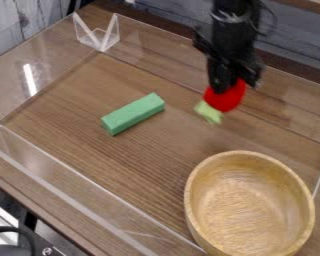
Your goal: Move the red object to the left side of the table
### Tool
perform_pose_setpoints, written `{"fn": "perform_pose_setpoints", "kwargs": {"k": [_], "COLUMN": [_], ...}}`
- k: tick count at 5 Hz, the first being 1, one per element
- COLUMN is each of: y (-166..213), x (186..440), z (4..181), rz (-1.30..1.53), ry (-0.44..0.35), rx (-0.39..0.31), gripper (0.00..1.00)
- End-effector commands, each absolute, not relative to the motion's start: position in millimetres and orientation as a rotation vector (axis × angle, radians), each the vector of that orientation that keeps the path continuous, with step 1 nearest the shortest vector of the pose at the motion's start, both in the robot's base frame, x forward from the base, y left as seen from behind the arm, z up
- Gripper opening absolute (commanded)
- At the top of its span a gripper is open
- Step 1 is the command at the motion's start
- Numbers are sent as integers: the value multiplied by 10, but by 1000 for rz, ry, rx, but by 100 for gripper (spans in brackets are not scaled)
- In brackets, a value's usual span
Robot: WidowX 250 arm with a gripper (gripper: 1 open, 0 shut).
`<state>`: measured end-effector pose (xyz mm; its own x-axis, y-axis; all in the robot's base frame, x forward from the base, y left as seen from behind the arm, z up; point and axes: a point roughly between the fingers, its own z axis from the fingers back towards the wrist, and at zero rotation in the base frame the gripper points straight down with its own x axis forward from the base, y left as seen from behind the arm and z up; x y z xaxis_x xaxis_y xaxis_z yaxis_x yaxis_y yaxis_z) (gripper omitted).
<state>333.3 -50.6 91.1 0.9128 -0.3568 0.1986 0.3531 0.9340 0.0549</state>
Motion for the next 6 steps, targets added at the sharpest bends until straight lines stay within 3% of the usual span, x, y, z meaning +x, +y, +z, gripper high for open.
{"fn": "perform_pose_setpoints", "kwargs": {"k": [1,3,5,6], "y": [-754,-612,-350,-202], "x": [3322,3433,3430,3451], "z": [1094,937,1158,1181], "rz": [-404,-362,-290,-259], "ry": [-286,-263,-299,-301], "rx": [18,35,48,60], "gripper": [0,0,0,0]}}
